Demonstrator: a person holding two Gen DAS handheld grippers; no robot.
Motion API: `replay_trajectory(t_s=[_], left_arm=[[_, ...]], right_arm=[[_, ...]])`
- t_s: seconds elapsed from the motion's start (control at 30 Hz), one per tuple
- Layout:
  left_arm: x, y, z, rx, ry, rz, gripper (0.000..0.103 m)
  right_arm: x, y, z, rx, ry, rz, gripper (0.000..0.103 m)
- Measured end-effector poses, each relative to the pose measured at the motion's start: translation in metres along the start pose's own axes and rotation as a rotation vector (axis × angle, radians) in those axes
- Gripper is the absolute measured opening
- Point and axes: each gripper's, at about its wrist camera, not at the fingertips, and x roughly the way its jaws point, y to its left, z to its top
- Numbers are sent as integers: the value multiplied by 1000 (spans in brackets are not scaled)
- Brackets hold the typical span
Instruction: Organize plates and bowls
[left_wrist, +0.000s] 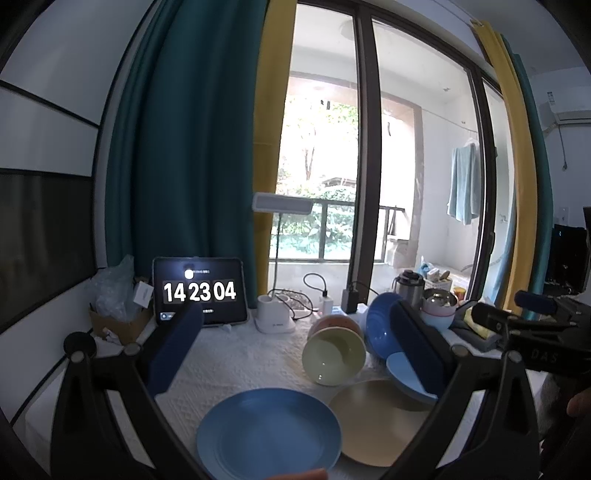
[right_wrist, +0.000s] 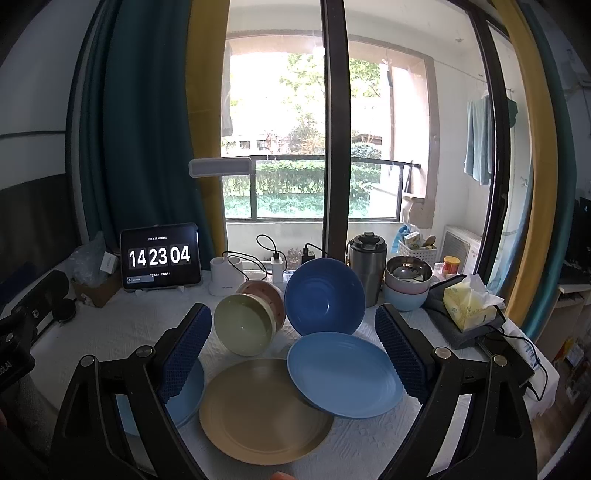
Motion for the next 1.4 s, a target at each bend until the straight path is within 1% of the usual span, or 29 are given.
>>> replay_trajectory(t_s=[0.87, 1.2, 1.4], left_arm=[[6, 3, 1, -10, 8, 2, 102], [13, 11, -3, -21, 26, 2, 102], [23, 19, -8, -38, 55, 11, 102]], right_arm=[[8, 3, 1, -5, 11, -2, 93], [22, 12, 2, -22, 40, -1, 93], [38, 24, 2, -43, 73, 9, 93]])
